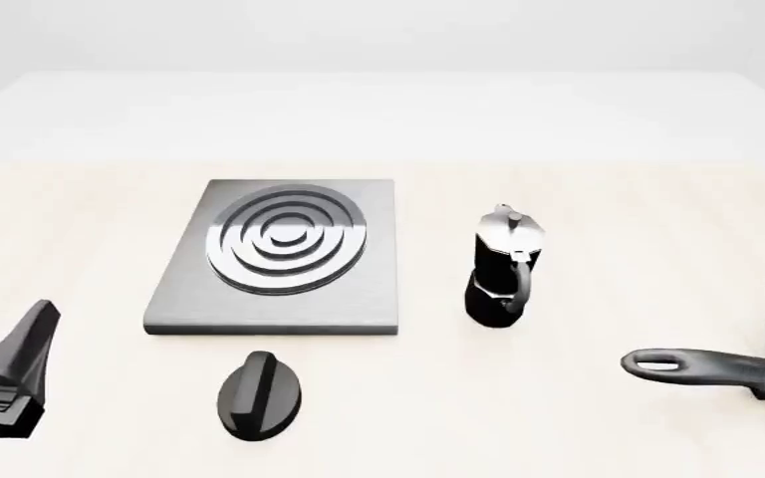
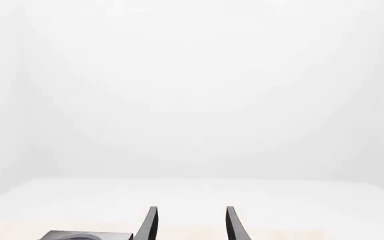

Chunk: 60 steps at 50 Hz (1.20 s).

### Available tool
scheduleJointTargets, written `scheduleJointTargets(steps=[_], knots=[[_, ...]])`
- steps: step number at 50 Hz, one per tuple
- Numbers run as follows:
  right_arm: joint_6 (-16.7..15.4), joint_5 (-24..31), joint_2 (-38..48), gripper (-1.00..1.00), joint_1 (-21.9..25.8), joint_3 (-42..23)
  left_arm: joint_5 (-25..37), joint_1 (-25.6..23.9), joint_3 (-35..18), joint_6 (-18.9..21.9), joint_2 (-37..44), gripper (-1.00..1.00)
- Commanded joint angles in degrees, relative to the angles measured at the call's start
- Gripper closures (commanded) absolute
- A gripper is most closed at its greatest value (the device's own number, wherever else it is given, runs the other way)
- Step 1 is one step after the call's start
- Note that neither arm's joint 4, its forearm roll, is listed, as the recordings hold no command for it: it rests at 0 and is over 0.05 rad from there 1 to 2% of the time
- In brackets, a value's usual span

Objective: Put the frying pan on the stove.

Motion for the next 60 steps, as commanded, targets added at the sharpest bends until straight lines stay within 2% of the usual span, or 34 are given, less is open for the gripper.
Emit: scheduleJointTargets(steps=[1,9,12,25,32,37,45,60], knots=[[0.8,4.2,0.0,-1.00,0.0,-8.2,-0.6,-0.6,-0.3,0.5,1.0,-1.00],[2.0,8.4,0.0,-1.00,0.5,-17.8,-1.4,-1.2,-0.7,0.7,2.4,-1.00],[2.6,11.6,0.0,-1.00,0.7,-24.1,-1.1,-1.6,-1.4,0.9,2.7,-1.00],[3.1,20.5,0.0,-1.00,0.2,-38.5,-2.0,-3.6,-3.0,1.5,5.0,-1.00],[3.2,27.1,0.0,-1.00,0.7,-51.3,-2.7,-4.9,-3.9,1.7,6.7,-1.00],[3.5,30.3,0.0,-1.00,0.4,-56.6,-3.0,-5.9,-4.9,2.0,7.9,-1.00],[4.2,33.0,0.0,-1.00,-0.4,-62.2,-4.6,-8.7,-6.7,2.2,11.2,-1.00],[4.8,33.5,0.0,-1.00,-0.9,-64.8,-8.7,-16.1,-11.6,4.6,20.9,-1.00]])
